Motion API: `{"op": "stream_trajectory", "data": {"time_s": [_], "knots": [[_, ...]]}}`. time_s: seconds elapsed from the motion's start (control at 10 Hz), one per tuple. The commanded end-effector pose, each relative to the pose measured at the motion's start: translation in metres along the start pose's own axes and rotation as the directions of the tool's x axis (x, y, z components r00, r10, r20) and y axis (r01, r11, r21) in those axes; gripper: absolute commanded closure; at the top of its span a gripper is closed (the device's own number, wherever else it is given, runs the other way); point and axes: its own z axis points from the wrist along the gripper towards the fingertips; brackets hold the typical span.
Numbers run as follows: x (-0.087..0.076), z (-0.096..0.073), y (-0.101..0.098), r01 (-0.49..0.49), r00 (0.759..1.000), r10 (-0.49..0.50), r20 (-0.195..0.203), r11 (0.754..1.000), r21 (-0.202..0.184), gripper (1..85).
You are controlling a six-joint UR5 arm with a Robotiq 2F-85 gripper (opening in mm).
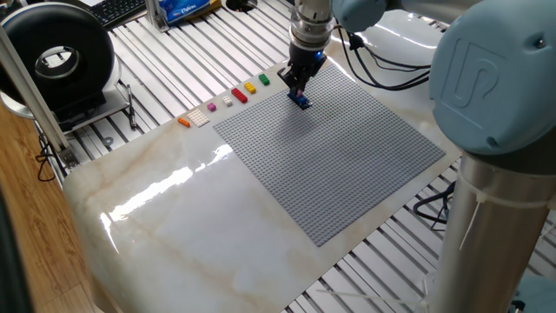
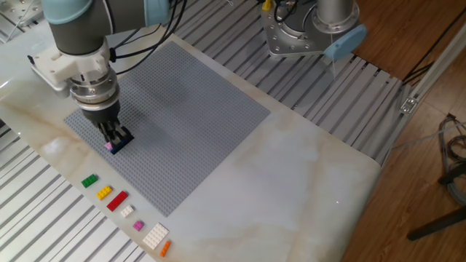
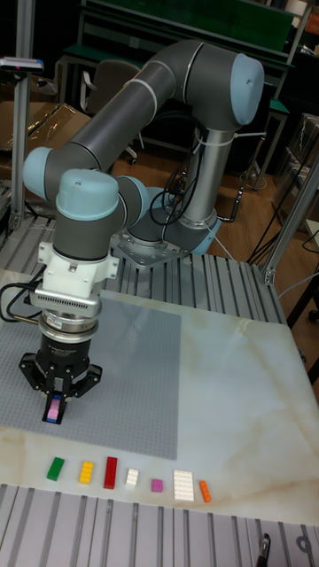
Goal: Stack small Lego blocks one on top of the other
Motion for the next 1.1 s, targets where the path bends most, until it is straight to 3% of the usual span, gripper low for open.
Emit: {"op": "stream_trajectory", "data": {"time_s": [0.0,0.1,0.4,0.7,1.0], "knots": [[0.0002,-0.0056,0.0005,-0.007,1.000,0.007,0.004,1.000,-0.018,83.7],[0.0004,-0.0050,0.0003,-0.002,1.000,0.002,0.003,1.000,-0.017,81.0],[-0.0010,-0.0002,0.0048,0.020,1.000,-0.020,0.001,0.999,-0.029,58.7],[0.0023,-0.0008,0.0068,0.053,0.998,-0.053,-0.012,0.998,-0.035,44.0],[0.0020,-0.0057,0.0018,0.056,0.998,-0.056,-0.028,0.998,-0.008,44.0]]}}
